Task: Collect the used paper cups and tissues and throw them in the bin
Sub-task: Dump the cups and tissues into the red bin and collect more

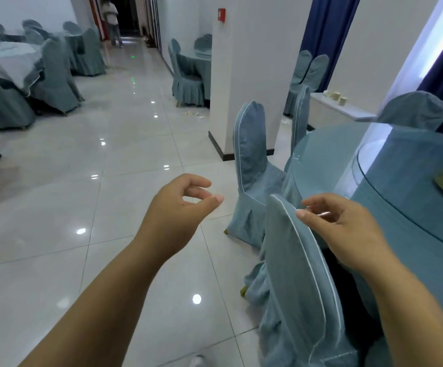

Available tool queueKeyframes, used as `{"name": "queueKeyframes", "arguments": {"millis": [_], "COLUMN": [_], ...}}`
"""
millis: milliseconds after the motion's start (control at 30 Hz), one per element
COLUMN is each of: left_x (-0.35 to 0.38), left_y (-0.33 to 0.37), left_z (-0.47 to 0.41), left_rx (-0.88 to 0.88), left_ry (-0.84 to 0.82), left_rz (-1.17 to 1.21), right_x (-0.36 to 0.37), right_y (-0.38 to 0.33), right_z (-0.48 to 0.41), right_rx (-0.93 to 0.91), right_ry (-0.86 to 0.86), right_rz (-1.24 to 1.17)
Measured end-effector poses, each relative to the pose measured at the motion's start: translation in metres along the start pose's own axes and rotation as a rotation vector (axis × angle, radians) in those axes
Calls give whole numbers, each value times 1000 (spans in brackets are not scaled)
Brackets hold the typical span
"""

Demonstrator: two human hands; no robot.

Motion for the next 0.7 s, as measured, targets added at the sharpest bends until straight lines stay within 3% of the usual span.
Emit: {"name": "queueKeyframes", "arguments": {"millis": [433,700], "left_x": [-69,-99], "left_y": [-77,-135], "left_z": [-311,-524], "left_rx": [-58,-37], "left_ry": [30,-23], "left_rz": [8,57], "right_x": [158,279], "right_y": [-90,-103], "right_z": [-311,-484], "right_rx": [-84,-30], "right_ry": [-67,-67], "right_rz": [-7,44]}}
Point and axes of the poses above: each hand's wrist, its own z-axis away from the middle knuckle, its own x-axis out of the palm, y = z × x, the point moved 10 cm from there along -z, towards the middle knuckle, and after that the axes turned 2 degrees about y, right-handed, at the moved point
